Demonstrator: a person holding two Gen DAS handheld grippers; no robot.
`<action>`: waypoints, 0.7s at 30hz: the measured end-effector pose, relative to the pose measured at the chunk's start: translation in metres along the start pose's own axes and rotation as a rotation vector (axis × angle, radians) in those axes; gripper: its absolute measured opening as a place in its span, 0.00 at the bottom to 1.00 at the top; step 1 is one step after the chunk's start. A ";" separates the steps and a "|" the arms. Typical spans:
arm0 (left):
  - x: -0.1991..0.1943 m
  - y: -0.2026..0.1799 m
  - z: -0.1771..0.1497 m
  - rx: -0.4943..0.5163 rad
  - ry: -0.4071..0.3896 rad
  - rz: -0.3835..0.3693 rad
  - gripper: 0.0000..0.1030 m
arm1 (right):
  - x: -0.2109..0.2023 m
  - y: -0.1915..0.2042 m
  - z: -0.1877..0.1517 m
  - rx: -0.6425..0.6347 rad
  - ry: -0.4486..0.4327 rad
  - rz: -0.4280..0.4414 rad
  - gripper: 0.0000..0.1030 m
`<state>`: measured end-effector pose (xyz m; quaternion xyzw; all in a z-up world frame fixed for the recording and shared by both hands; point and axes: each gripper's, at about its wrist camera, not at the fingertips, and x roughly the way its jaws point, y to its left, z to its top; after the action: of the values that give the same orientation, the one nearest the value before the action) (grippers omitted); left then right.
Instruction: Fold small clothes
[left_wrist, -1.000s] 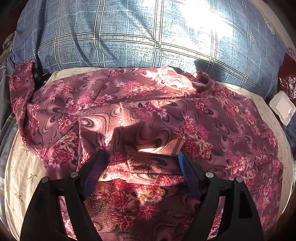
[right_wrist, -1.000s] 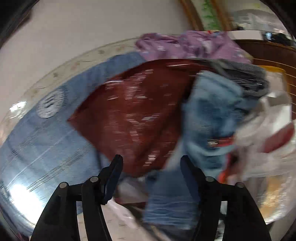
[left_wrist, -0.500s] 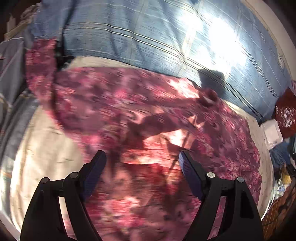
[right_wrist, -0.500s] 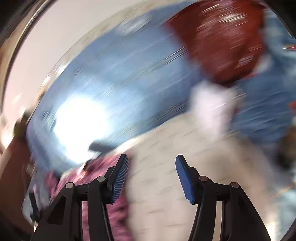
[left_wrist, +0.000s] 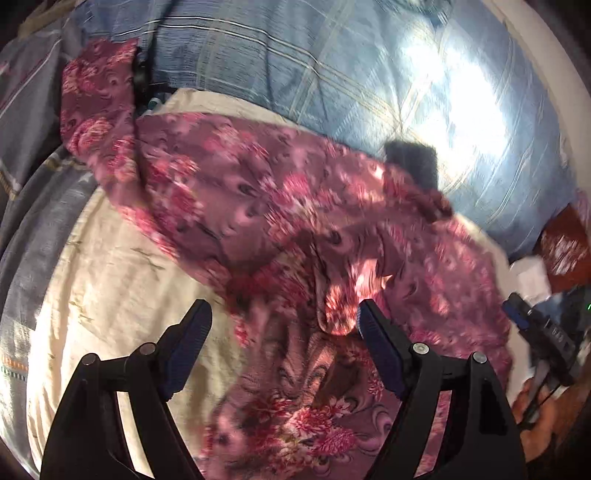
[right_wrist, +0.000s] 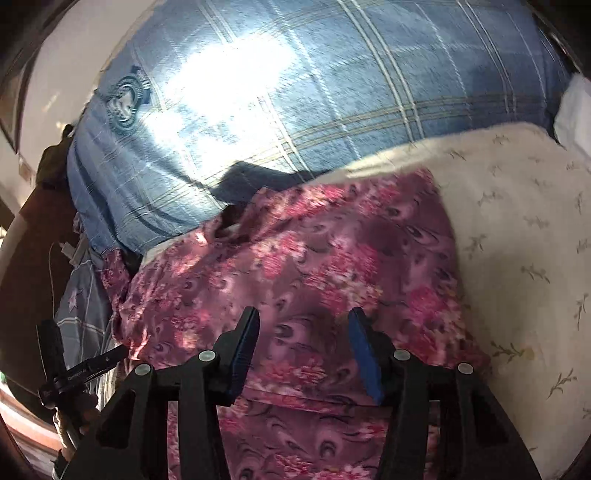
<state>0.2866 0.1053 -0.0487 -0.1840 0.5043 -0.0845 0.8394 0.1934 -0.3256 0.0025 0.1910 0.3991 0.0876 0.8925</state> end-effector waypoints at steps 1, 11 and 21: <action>-0.008 0.010 0.008 -0.023 -0.020 -0.001 0.79 | 0.006 0.018 0.002 -0.039 -0.001 0.018 0.52; -0.053 0.118 0.143 -0.163 -0.072 0.285 0.79 | 0.124 0.131 -0.040 -0.262 0.163 0.066 0.54; 0.027 0.117 0.224 -0.134 0.037 0.529 0.79 | 0.116 0.121 -0.049 -0.252 0.075 0.178 0.71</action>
<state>0.4907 0.2538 -0.0218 -0.0993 0.5547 0.1679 0.8089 0.2331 -0.1661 -0.0562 0.1087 0.3996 0.2228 0.8826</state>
